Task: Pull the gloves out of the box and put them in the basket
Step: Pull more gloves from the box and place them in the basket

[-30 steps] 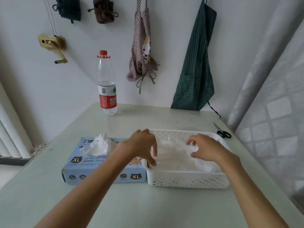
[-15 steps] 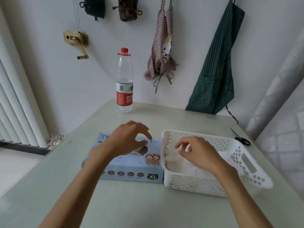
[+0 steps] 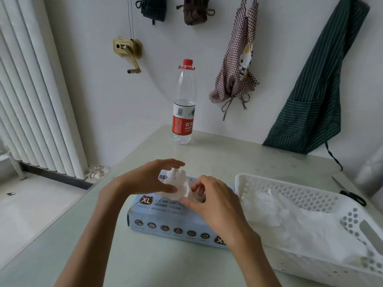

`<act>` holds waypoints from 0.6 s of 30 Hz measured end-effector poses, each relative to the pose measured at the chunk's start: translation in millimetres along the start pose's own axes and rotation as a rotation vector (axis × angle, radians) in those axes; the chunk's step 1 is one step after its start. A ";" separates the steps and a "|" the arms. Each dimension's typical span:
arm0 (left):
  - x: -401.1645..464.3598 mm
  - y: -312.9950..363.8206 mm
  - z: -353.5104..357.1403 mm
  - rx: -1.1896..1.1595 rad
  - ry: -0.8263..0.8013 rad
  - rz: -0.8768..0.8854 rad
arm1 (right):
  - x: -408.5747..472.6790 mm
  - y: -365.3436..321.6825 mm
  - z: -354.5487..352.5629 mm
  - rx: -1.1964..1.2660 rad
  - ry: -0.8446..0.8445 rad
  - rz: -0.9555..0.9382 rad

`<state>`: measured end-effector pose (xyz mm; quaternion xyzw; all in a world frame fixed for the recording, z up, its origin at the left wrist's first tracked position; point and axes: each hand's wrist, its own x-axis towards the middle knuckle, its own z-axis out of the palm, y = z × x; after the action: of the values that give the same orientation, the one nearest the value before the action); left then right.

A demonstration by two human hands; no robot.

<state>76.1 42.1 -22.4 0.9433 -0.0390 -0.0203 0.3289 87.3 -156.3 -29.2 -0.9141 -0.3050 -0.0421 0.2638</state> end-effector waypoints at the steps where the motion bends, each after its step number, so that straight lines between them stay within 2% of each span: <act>1: -0.3 -0.8 -2.7 0.010 0.012 -0.015 | 0.8 1.7 1.3 -0.009 0.007 0.008; 5: -8.7 5.6 -13.0 0.154 -0.091 -0.018 | 8.2 12.6 -4.4 0.158 0.092 0.031; 8: -10.4 10.8 -17.5 0.147 0.009 0.048 | 11.6 21.4 -12.2 0.284 0.206 0.062; 12: -5.0 20.3 -13.2 0.075 0.153 0.135 | 12.1 25.0 -13.6 0.482 0.162 0.088; 15: 1.0 23.4 -5.9 0.076 0.130 0.161 | 13.3 22.7 -11.8 0.525 0.143 0.062; 18: 5.1 22.3 -4.1 0.114 0.225 0.156 | 12.6 22.3 -11.9 0.498 0.016 0.112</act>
<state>80.1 26.8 -5.4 0.9508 -0.0761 0.1137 0.2779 111.4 -170.6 -26.2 -0.8361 -0.2528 0.0418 0.4851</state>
